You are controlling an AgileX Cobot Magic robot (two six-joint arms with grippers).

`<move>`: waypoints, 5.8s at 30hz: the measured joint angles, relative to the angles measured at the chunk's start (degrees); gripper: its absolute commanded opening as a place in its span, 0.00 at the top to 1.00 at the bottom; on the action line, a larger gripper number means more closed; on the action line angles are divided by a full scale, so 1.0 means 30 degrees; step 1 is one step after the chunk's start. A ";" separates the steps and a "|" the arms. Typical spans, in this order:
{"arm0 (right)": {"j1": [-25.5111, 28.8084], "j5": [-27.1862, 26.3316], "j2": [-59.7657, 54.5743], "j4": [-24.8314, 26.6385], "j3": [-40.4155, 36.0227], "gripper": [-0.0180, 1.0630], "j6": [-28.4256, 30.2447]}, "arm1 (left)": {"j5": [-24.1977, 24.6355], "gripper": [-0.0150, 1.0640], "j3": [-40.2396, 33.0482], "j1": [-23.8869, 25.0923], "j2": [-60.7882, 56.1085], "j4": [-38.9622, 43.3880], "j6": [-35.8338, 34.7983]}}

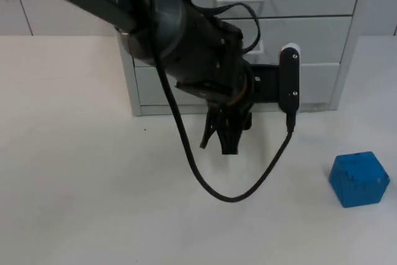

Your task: Open the drawer with the left hand, place the block into the drawer with the right hand, then close the drawer with the left hand.

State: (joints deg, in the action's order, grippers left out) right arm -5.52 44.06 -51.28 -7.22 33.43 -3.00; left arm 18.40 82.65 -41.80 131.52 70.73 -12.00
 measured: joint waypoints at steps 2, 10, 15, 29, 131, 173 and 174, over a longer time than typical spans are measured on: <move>0.0000 -0.0074 0.0000 0.0000 0.0000 0.02 0.0000 | -0.0006 0.66 0.0126 0.0084 0.0191 0.0134 0.0000; 0.0000 -0.0182 0.0000 0.0000 0.0000 0.02 0.0000 | 0.0067 0.99 0.0424 0.0128 0.0342 0.0094 0.0000; 0.0000 -0.0257 0.0000 0.0000 0.0000 0.02 0.0000 | 0.0866 0.99 0.0469 -0.0157 0.0306 -0.1071 0.0928; 0.0000 -0.0318 0.0000 0.0000 0.0000 0.02 0.0000 | 0.2399 0.99 -0.1278 -0.1288 -0.1477 -1.3709 1.1084; 0.0000 -0.0312 0.0000 -0.0075 0.0000 0.02 -0.0068 | 1.1390 0.31 -0.9195 1.3484 -1.6430 -3.4423 1.5625; 0.0000 -0.0198 0.0000 0.0044 0.0000 0.02 -0.0137 | 1.0212 0.31 -1.2691 1.2178 -3.1725 -2.2260 0.4327; 0.0000 -0.0164 0.0000 0.0044 0.0000 0.02 -0.0137 | 1.0103 0.31 -1.2691 1.2169 -3.2082 -2.2663 0.4385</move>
State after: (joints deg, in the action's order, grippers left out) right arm -5.52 43.57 -51.28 -7.08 33.43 -3.41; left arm 48.71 44.58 -5.29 35.27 2.74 1.16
